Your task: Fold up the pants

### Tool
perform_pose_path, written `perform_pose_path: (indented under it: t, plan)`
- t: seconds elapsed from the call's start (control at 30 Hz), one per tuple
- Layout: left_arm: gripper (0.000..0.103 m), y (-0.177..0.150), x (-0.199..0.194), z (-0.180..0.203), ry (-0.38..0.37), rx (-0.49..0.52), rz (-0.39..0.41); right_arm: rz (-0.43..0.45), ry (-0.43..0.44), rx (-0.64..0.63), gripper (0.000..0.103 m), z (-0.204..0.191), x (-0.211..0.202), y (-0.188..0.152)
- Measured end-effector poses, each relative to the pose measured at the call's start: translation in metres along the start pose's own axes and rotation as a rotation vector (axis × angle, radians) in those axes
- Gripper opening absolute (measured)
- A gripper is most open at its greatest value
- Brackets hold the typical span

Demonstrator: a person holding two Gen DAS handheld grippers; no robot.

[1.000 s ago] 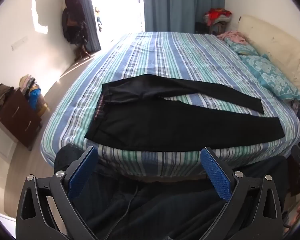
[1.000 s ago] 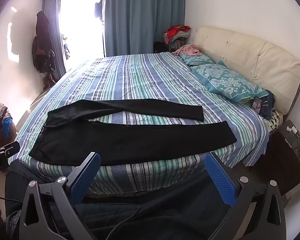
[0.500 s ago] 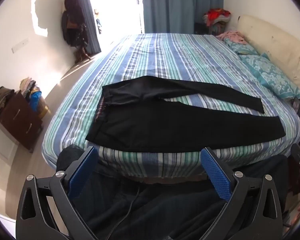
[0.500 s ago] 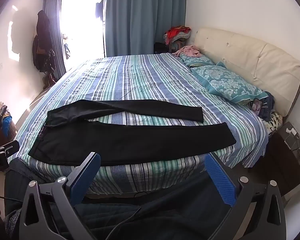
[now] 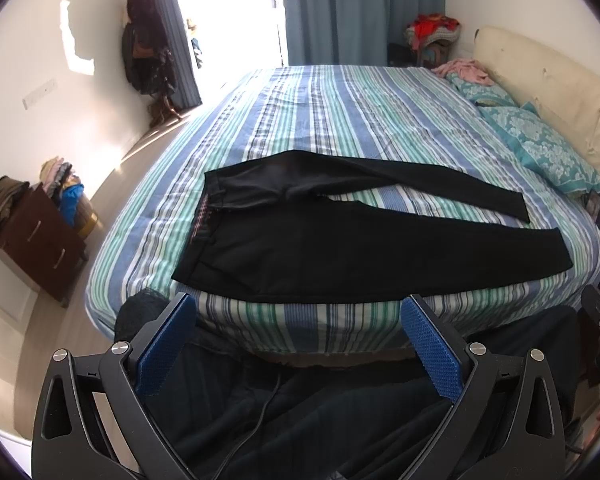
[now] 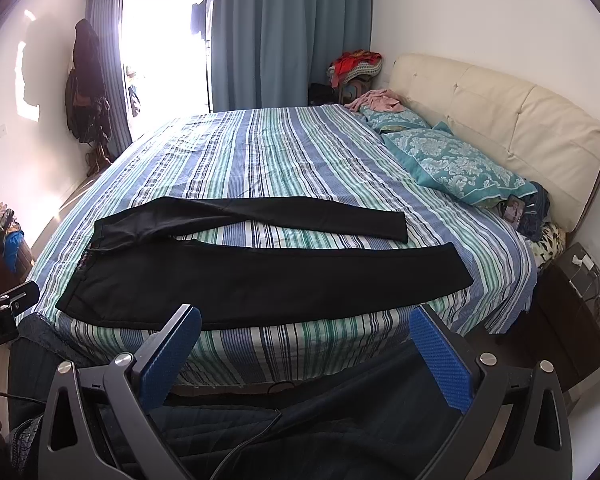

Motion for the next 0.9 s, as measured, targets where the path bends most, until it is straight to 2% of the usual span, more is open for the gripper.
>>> perform_pose_path:
  t: [0.9]
  plan:
    - [0.102,-0.0011,0.001,0.0016,0.001,-0.001,0.0,0.01,-0.012,-0.003,0.103,0.0036,0.0,0.0026]
Point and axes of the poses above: each gripper's, at about its wrist camera, not at the fingertips, and x roughly the way its jaws point, z to its right, y to its top, the point moved 9 cm from there along x, roughly the way its jaws point, and after that the axes turned 14 degrees about -z, right-handed, at the moved point
